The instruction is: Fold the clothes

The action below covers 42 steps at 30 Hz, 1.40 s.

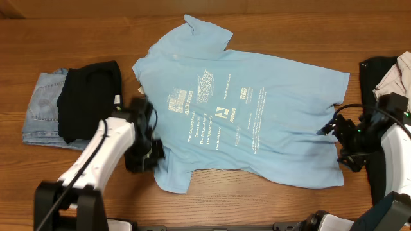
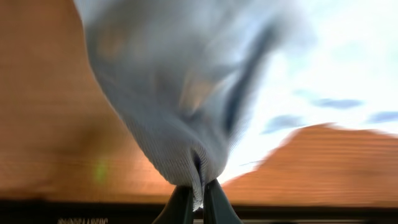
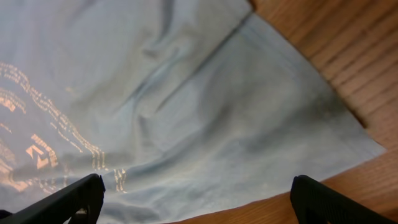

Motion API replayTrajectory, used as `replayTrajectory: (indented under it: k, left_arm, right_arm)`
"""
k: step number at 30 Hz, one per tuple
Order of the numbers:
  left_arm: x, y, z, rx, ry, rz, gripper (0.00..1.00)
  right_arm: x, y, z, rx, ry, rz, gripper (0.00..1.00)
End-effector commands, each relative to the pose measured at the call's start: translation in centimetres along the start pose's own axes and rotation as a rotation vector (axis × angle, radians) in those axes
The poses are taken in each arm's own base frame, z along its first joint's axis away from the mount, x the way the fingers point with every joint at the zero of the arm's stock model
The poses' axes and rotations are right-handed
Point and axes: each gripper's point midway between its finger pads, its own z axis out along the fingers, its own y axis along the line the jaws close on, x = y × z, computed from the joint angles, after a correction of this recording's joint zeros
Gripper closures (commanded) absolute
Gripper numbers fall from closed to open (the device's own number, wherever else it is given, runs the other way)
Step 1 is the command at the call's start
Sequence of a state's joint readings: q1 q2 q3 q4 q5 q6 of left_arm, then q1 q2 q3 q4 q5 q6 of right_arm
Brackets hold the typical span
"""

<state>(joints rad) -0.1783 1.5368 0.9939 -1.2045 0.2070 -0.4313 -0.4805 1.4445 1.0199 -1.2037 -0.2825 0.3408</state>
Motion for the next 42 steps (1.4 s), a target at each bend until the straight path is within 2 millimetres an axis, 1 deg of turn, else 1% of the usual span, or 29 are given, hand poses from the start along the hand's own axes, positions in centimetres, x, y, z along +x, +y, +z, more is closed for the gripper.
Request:
replayTrajectory:
  k: [1, 2, 4, 5, 8, 10, 11, 12, 13, 15, 17, 20, 21, 22, 25, 26, 31, 34, 39, 41, 42]
  left_arm:
    - [-3.2, -1.8, -6.9, 0.051, -0.248, 0.074, 0.96]
    - [-3.6, -2.1, -8.1, 0.061, -0.286, 0.080, 0.96]
    - [-4.1, -2.5, -9.6, 0.071, -0.338, 0.090, 0.96]
    - [-4.4, -2.6, -10.5, 0.072, -0.367, 0.093, 0.96]
    - [-5.0, -2.5, -11.9, 0.058, -0.419, 0.092, 0.96]
    - [-5.5, -2.4, -12.7, 0.046, -0.453, 0.084, 0.96]
    - [-5.9, -2.2, -13.2, 0.036, -0.476, 0.077, 0.96]
    - [-6.7, -1.6, -14.2, 0.017, -0.522, 0.050, 0.96]
    - [-7.4, -1.3, -15.2, 0.013, -0.560, 0.033, 0.96]
    - [-8.3, -1.0, -17.0, 0.031, -0.613, 0.011, 0.96]
    - [-8.9, -0.3, -18.6, 0.028, -0.660, -0.007, 0.96]
    - [-9.7, 1.0, -20.5, -0.003, -0.721, -0.041, 0.96]
    - [-9.8, 1.2, -21.0, -0.007, -0.735, -0.041, 0.96]
    - [-10.0, 1.4, -21.7, -0.015, -0.759, -0.041, 0.96]
    - [-10.2, 1.5, -22.4, -0.027, -0.781, -0.039, 0.96]
    - [-10.3, 1.5, -22.4, -0.026, -0.784, -0.039, 0.96]
    - [-10.3, 1.4, -22.4, -0.026, -0.784, -0.031, 0.96]
    - [-10.3, 1.4, -22.4, -0.028, -0.786, -0.024, 0.96]
    - [-10.4, 1.4, -22.6, -0.025, -0.792, -0.023, 0.96]
    - [-10.4, 1.2, -22.5, -0.016, -0.790, -0.020, 0.96]
    - [-10.4, 1.1, -22.5, -0.009, -0.788, -0.016, 0.96]
  right_arm:
    - [-0.2, -2.1, -0.9, 0.012, -0.017, 0.112, 0.00]
    - [0.0, -2.5, -0.8, 0.016, -0.005, 0.129, 0.00]
    - [0.7, -3.5, -0.4, 0.027, 0.026, 0.166, 0.00]
    - [1.5, -4.0, 0.1, 0.030, 0.058, 0.191, 0.00]
    - [3.2, -4.6, 1.5, 0.029, 0.120, 0.230, 0.02]
    - [4.0, -4.9, 2.1, 0.034, 0.148, 0.276, 0.08]
    - [4.3, -4.9, 2.3, 0.032, 0.159, 0.279, 0.11]
    - [4.8, -5.1, 2.5, 0.037, 0.173, 0.285, 0.17]
    - [5.1, -5.1, 2.7, 0.034, 0.184, 0.289, 0.21]
    - [5.7, -4.6, 2.9, 0.003, 0.215, 0.305, 0.22]
    - [6.0, -4.4, 3.1, -0.011, 0.230, 0.329, 0.22]
    - [6.4, -4.6, 3.3, -0.007, 0.242, 0.342, 0.26]
    - [6.5, -4.6, 3.4, -0.005, 0.246, 0.349, 0.27]
    - [6.8, -4.8, 3.6, 0.000, 0.254, 0.360, 0.30]
    - [7.4, -5.0, 4.1, 0.007, 0.268, 0.372, 0.36]
    - [7.6, -5.2, 4.3, 0.013, 0.274, 0.382, 0.36]
    - [8.6, -5.7, 5.3, 0.020, 0.297, 0.404, 0.46]
    - [9.4, -5.7, 5.7, 0.013, 0.323, 0.413, 0.60]
    - [10.1, -6.0, 6.4, 0.018, 0.336, 0.415, 0.61]
    - [10.8, -6.3, 6.8, 0.029, 0.353, 0.419, 0.45]
    - [11.1, -6.4, 7.1, 0.031, 0.356, 0.416, 0.45]
